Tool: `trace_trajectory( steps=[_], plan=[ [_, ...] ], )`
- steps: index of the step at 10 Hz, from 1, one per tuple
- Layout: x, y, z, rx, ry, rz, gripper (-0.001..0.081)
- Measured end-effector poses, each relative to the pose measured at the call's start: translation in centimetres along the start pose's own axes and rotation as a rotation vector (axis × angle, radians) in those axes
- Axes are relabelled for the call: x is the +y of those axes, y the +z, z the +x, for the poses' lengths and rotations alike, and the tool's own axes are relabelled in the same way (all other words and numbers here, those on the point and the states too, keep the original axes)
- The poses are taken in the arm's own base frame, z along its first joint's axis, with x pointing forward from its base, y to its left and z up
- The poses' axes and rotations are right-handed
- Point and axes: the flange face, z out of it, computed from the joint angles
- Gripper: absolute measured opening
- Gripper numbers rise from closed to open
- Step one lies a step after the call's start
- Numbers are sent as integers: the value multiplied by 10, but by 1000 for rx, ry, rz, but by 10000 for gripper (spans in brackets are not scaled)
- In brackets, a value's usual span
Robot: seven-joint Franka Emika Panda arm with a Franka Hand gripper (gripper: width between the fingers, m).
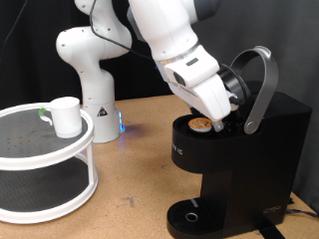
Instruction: Make a cup of coffee with the keurig machine
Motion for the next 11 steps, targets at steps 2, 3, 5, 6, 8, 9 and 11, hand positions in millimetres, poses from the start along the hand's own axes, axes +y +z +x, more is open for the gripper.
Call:
trace_trajectory(
  steps=[2, 3, 5, 6, 8, 9, 11],
  plan=[
    [3, -8, -4, 28, -2, 30, 803],
    [6, -14, -9, 28, 4, 41, 803],
    [8, -17, -13, 27, 8, 51, 803],
    [8, -18, -13, 50, 11, 56, 803],
    [11, -36, -13, 139, 10, 76, 803],
    [12, -51, -14, 172, 14, 88, 803],
    [12, -83, -16, 213, 11, 99, 803]
  ],
)
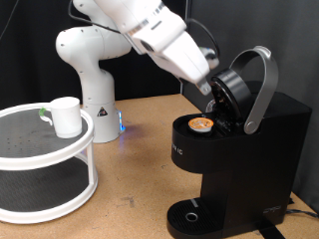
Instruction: Make a cup of coffee with the keurig machine
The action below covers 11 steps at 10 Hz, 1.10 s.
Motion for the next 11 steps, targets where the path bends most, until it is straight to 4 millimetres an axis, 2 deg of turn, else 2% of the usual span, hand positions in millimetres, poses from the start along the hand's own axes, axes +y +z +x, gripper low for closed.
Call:
trace_trajectory(
  steps=[2, 3, 6, 8, 11],
  plan=[
    [-2, -31, 4, 36, 3, 8, 803],
    [-3, -35, 3, 38, 10, 18, 803],
    [-7, -33, 9, 63, 14, 42, 803],
    [-21, -33, 30, 83, -13, 69, 803],
    [-55, -28, 67, 64, -17, 112, 803]
  ],
)
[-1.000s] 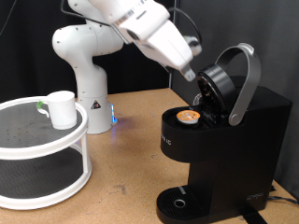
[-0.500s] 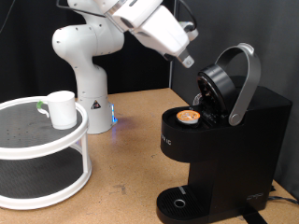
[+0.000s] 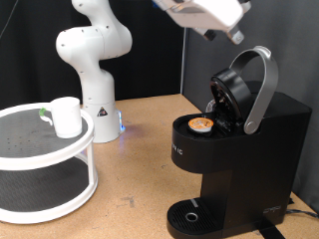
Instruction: Make a cup of coffee with the keurig machine
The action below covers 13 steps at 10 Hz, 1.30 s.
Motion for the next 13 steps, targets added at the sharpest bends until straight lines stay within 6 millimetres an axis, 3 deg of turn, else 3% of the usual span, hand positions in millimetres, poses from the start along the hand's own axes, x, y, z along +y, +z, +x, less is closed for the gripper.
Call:
trace_trajectory(
  steps=[4, 8, 13],
  plan=[
    [-6, 4, 6, 10, 18, 24, 803],
    [-37, 13, 38, 4, 27, 41, 803],
    [-71, 52, 62, -46, 29, 33, 803]
  ],
)
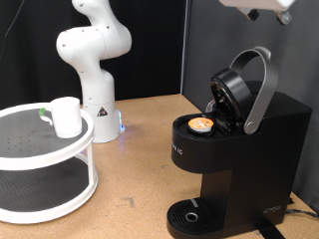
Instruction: Make a cup of coffee with the keurig machine
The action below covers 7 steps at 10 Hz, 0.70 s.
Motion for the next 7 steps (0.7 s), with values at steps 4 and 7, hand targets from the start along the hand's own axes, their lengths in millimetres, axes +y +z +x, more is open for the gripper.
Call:
trace_trajectory(
  steps=[4, 7],
  plan=[
    [-5, 37, 8, -20, -7, -27, 803],
    [-2, 52, 7, -53, -5, -37, 680]
  ],
)
